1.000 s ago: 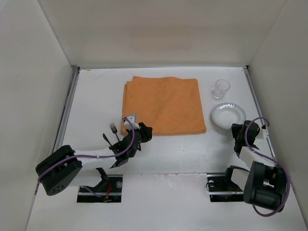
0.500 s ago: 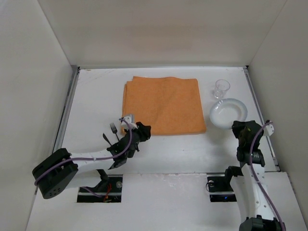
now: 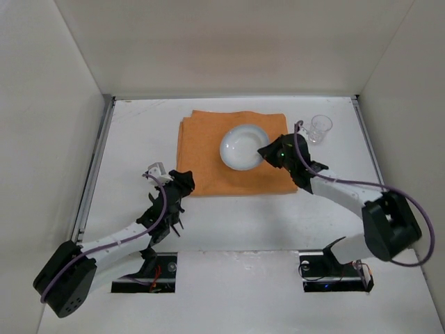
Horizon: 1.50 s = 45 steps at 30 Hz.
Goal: Set the dinner table for one person
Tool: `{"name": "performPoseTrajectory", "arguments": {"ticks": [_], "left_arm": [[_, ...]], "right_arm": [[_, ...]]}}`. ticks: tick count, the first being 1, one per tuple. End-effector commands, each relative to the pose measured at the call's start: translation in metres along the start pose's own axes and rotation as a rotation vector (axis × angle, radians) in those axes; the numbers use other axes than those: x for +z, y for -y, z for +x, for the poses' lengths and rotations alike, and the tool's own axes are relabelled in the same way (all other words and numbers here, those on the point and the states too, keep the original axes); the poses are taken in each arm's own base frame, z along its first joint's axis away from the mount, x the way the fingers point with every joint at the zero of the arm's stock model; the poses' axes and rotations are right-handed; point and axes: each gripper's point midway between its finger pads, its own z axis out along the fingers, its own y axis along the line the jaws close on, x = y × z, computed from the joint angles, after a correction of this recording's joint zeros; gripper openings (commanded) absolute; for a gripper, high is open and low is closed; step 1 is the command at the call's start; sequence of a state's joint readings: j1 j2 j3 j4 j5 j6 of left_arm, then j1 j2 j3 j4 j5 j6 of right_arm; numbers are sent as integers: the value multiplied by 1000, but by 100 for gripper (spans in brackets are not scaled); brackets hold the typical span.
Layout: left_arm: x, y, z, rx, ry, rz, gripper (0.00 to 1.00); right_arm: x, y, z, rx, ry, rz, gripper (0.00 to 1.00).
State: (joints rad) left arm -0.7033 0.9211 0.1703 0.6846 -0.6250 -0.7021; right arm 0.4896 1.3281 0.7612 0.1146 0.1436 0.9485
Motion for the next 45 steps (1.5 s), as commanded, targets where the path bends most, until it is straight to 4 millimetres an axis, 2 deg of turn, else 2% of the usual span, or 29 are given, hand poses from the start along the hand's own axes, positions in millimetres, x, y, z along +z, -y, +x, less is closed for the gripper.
{"name": "performPoseTrajectory", "arguments": {"ticks": [1, 4, 8, 13, 17, 21, 23, 32, 34, 38, 42, 45], "left_arm": [[0, -7, 5, -10, -11, -16, 39], [1, -6, 6, -10, -17, -15, 39], [2, -4, 11, -3, -28, -9, 39], [3, -3, 13, 1, -34, -11, 40], [3, -1, 17, 4, -42, -4, 40], [4, -1, 18, 7, -47, -5, 40], [3, 0, 19, 8, -48, -2, 40], [3, 1, 20, 10, -51, 0, 40], [4, 0, 21, 14, -54, -3, 40], [3, 2, 20, 10, -53, 2, 40], [2, 2, 20, 13, -55, 7, 40], [1, 4, 18, 9, -48, 14, 40]], "right_arm": [[19, -90, -46, 109, 124, -278, 10], [47, -90, -32, 140, 75, -274, 10], [73, -83, -15, 145, 32, -246, 10], [91, -64, 7, 194, -20, -208, 10], [98, -59, 25, 239, -78, -232, 11], [94, -66, 34, 260, -108, -261, 11], [93, -62, 38, 259, -110, -239, 12], [105, 0, 71, 228, -149, 6, 19], [103, 11, 69, 220, -126, 46, 26], [89, 12, 56, 180, -83, 55, 51], [66, 19, 41, 90, -41, 91, 61], [43, 25, 27, 28, 3, 117, 63]]}}
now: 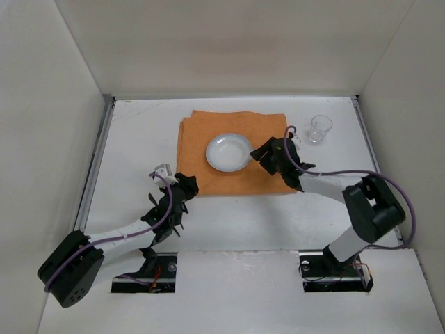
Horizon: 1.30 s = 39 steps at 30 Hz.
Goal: Set the dinner table for one person
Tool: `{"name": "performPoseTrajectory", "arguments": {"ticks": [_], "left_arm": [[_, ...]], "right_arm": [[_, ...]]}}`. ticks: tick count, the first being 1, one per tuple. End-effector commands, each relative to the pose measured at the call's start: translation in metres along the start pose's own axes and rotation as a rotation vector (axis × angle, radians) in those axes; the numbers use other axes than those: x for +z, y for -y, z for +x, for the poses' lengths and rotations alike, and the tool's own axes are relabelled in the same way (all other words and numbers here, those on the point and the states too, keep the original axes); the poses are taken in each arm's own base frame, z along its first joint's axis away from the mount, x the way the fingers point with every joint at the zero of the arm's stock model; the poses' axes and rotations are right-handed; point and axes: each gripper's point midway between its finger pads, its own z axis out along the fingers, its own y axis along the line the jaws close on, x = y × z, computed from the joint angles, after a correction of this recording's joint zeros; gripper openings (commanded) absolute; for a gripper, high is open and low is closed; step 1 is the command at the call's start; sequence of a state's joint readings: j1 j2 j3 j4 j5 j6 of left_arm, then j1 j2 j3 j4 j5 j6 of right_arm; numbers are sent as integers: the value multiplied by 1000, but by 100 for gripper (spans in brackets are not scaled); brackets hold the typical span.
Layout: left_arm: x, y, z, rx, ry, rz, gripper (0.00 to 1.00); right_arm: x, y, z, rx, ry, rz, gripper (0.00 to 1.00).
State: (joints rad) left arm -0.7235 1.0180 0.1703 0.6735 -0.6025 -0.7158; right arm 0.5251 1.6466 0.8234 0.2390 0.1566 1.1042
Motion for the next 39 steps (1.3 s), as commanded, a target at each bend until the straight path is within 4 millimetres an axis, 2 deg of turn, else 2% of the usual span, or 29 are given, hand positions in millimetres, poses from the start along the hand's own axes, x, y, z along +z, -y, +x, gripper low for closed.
{"name": "performPoseTrajectory", "arguments": {"ticks": [1, 3, 5, 7, 9, 12, 13, 15, 17, 19, 20, 23, 26, 29, 35, 37, 39], "left_arm": [[-1, 15, -12, -46, 40, 45, 40], [-2, 20, -7, -30, 23, 57, 40], [-4, 30, -3, -6, 8, 85, 40], [-7, 44, 1, 28, -2, 127, 39], [-14, 62, 6, 76, -8, 194, 35], [-28, 91, 18, 165, -16, 301, 32], [-32, 99, 22, 186, -18, 326, 32], [-39, 112, 30, 229, -19, 371, 32], [-39, 116, 37, 247, -24, 388, 32], [-40, 119, 41, 256, -34, 401, 32], [-41, 120, 41, 254, -34, 405, 33], [-41, 119, 38, 244, -21, 401, 35], [-39, 117, 39, 246, -24, 394, 36], [-39, 116, 38, 242, -24, 393, 37], [-38, 115, 39, 239, -25, 386, 38], [-37, 114, 39, 240, -25, 381, 38], [-36, 113, 40, 241, -26, 377, 38]], "right_arm": [[-32, -1, -29, -102, 105, 17, 63], [-49, -1, -55, -142, 161, 23, 61], [-67, -1, -86, -187, 234, 47, 49], [-85, 7, -124, -229, 326, 110, 25], [-105, 22, -168, -260, 427, 218, 14], [-120, 43, -217, -289, 516, 348, 11], [-121, 53, -234, -285, 536, 395, 12], [-117, 66, -256, -272, 547, 446, 14], [-104, 79, -279, -243, 546, 485, 30], [-89, 84, -292, -225, 538, 493, 46], [-81, 87, -298, -220, 527, 500, 51], [-60, 95, -315, -219, 506, 518, 59], [-39, 108, -325, -210, 473, 532, 61], [-20, 122, -319, -199, 407, 536, 58], [-2, 144, -308, -185, 351, 558, 48], [2, 147, -305, -177, 338, 552, 38], [1, 148, -305, -158, 341, 545, 22]]}}
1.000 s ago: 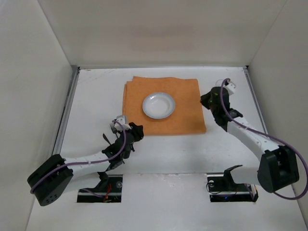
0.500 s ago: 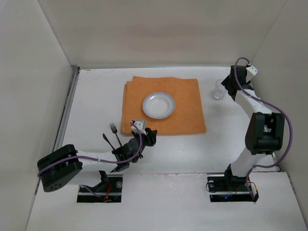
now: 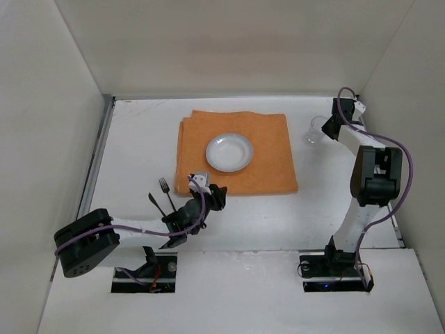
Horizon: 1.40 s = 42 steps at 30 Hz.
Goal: Set the dinner table for one person
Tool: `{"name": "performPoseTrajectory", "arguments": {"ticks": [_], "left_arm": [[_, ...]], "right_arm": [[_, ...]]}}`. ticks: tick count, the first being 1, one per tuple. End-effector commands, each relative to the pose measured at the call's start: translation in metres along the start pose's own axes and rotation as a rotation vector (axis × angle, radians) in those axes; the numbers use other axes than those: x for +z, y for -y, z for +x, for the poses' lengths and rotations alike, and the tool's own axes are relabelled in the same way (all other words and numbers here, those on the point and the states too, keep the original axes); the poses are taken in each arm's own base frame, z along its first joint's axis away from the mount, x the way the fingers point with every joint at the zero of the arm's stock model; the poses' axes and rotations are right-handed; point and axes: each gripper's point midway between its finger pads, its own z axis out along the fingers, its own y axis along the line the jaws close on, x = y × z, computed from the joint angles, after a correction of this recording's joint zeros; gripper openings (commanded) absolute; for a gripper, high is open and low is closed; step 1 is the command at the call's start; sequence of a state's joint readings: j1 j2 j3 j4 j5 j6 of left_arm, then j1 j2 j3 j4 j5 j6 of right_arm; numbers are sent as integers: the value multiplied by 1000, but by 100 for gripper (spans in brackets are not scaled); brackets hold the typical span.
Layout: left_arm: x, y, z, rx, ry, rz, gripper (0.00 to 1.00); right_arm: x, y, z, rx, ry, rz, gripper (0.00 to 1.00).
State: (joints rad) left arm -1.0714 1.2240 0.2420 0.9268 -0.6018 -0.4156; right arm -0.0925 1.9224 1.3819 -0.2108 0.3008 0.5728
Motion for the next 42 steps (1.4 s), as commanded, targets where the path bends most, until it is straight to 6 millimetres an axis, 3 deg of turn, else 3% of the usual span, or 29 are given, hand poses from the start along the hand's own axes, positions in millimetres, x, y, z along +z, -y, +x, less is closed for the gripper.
{"name": "performPoseTrajectory", "arguments": {"ticks": [1, 6, 10, 14, 18, 23, 28, 37, 42], "left_arm": [[6, 9, -21, -44, 67, 10, 38], [7, 7, -20, -50, 65, 2, 38], [6, 7, -22, -61, 70, 5, 39], [8, 4, -21, -66, 66, -4, 39], [6, 4, -24, -73, 76, -2, 39], [5, 4, -25, -83, 76, 4, 40], [5, 1, -25, -85, 77, -2, 40], [5, 1, -25, -92, 77, -1, 40], [7, -1, -24, -90, 74, -11, 40]], "right_arm": [[-8, -12, -21, 38, 36, -50, 16], [-50, -22, -61, 69, 167, -112, 11], [-89, -59, -71, 3, 209, -205, 11], [-108, -111, -53, -63, 180, -304, 12], [-110, -159, -15, -146, 120, -366, 12], [-102, -191, 13, -210, 83, -382, 13], [-90, -195, 25, -236, 54, -362, 13], [-62, -177, 57, -298, -15, -285, 15], [-59, -178, 58, -300, -13, -285, 26]]}}
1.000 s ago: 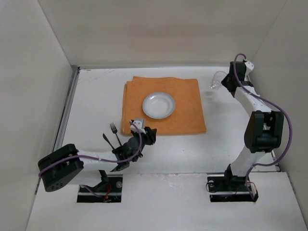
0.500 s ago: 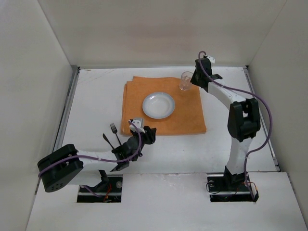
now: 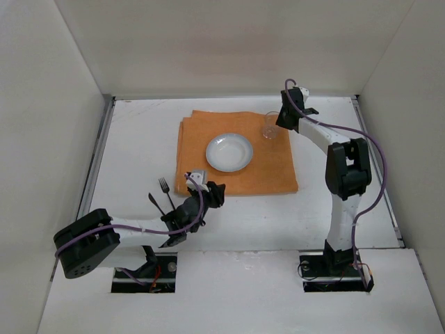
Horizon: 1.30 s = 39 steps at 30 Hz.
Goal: Set the dinner table for one person
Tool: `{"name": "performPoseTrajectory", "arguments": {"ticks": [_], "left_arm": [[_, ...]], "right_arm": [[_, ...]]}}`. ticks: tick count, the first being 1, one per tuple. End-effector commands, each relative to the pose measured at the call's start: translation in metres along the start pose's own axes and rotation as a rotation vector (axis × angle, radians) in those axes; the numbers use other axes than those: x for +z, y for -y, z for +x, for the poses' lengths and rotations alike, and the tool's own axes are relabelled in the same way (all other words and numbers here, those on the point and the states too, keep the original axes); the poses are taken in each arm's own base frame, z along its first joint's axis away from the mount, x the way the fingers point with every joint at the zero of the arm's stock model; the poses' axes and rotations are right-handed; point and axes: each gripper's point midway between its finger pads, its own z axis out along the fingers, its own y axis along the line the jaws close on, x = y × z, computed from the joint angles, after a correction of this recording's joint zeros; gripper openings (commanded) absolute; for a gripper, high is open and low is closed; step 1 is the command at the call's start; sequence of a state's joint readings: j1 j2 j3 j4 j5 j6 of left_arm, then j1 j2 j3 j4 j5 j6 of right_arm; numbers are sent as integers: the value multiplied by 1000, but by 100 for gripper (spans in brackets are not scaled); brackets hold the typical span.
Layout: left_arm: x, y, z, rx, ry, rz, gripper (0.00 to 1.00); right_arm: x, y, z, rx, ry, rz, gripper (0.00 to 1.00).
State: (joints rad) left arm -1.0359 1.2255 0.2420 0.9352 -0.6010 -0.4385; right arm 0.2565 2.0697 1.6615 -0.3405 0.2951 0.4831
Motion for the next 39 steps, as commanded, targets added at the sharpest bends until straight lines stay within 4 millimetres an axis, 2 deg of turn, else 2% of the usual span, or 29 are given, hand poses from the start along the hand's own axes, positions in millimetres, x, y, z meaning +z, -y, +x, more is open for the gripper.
{"name": "performPoseTrajectory", "arguments": {"ticks": [1, 5, 8, 12, 16, 18, 19, 20, 22, 23, 25, 29, 33, 35, 36, 39], "left_arm": [[3, 7, -17, -56, 53, 16, 40], [4, 4, -19, -57, 61, -1, 40], [5, 3, -20, -56, 62, -5, 40], [9, -5, -25, -52, 77, -39, 40], [7, -26, -39, -49, 101, -111, 40], [3, -37, -48, -53, 103, -157, 40], [0, -42, -53, -59, 98, -185, 39], [-3, -46, -55, -62, 90, -208, 39], [-13, -56, -54, -67, 46, -268, 37], [-19, -62, -52, -66, 20, -296, 35], [-31, -74, -48, -59, -30, -348, 31], [-62, -102, -36, -51, -172, -463, 23], [-88, -119, -4, -72, -337, -546, 21], [-94, -121, 9, -94, -393, -564, 21], [-95, -120, 14, -99, -412, -569, 22], [-95, -123, 21, -91, -442, -598, 25]], "right_arm": [[-7, -8, -27, 8, 70, -16, 29], [-18, -10, -38, 12, 98, -31, 46], [-35, -10, -48, 23, 125, -48, 56], [-78, -9, -71, 65, 212, -101, 66], [-120, 11, -83, 135, 291, -132, 69], [-132, 19, -75, 159, 300, -141, 68], [-137, 23, -67, 169, 301, -147, 64], [-140, 27, -60, 183, 306, -152, 55], [-147, 30, -42, 232, 321, -176, 31], [-151, 26, -30, 253, 323, -202, 22], [-157, 21, -10, 265, 312, -236, 14], [-170, 13, 25, 211, 285, -277, 13], [-170, 22, 43, 183, 300, -276, 17], [-173, 18, 42, 200, 316, -305, 19], [-176, 11, 45, 192, 316, -331, 20], [-174, 2, 55, 163, 304, -346, 21]]}}
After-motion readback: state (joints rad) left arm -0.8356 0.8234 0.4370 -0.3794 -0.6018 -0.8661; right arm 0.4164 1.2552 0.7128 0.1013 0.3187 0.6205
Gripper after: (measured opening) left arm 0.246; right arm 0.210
